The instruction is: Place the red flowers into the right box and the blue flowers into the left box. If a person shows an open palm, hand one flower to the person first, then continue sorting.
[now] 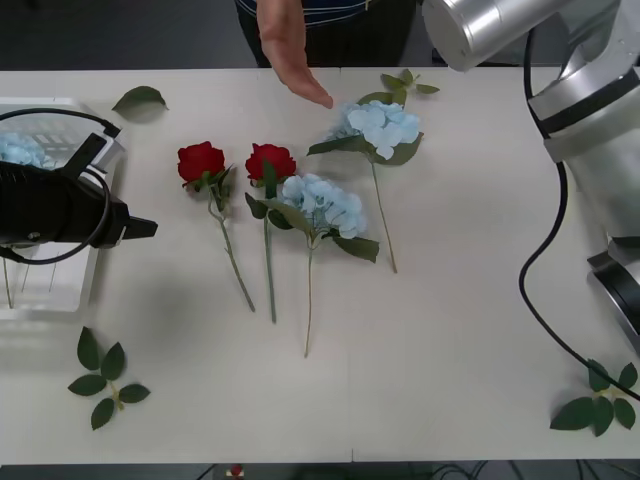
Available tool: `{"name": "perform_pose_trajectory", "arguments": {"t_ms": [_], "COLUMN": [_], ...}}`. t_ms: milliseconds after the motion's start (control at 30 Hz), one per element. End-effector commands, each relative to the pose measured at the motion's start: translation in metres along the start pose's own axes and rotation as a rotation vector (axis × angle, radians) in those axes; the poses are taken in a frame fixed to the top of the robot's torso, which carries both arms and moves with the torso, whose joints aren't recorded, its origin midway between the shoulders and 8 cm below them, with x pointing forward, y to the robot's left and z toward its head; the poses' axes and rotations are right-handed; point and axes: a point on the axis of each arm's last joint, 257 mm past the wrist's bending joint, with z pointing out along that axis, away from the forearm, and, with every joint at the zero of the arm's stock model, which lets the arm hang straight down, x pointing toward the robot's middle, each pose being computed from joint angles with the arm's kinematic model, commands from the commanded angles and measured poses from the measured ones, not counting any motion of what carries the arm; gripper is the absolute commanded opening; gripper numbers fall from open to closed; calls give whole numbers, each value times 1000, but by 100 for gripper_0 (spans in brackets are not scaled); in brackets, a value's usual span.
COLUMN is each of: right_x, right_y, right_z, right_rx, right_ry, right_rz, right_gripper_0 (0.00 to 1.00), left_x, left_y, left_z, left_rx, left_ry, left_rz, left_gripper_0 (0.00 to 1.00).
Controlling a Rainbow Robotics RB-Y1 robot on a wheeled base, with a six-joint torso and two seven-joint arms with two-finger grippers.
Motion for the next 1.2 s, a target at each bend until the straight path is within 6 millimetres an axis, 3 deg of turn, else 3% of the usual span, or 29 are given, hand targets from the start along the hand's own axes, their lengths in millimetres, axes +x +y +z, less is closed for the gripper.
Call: {"name": "perform_pose_trajectory", "arguments": {"t_ms": [33,1200], "right_x": [-43,-43], "right_y": [8,8], "right_z": [11,11], "right_rx": [-10,-10], "right_ry": [-82,-82], "right_rz": [37,37], "right_gripper_0": [0,0], "left_x": [-12,-14], "left_y": [1,-1], "left_z": [-5,-5], "left_rx": [-6,4], "left_ry": [-34,-39], "left_rz": [21,23], "left_gripper_0": [92,91]}}
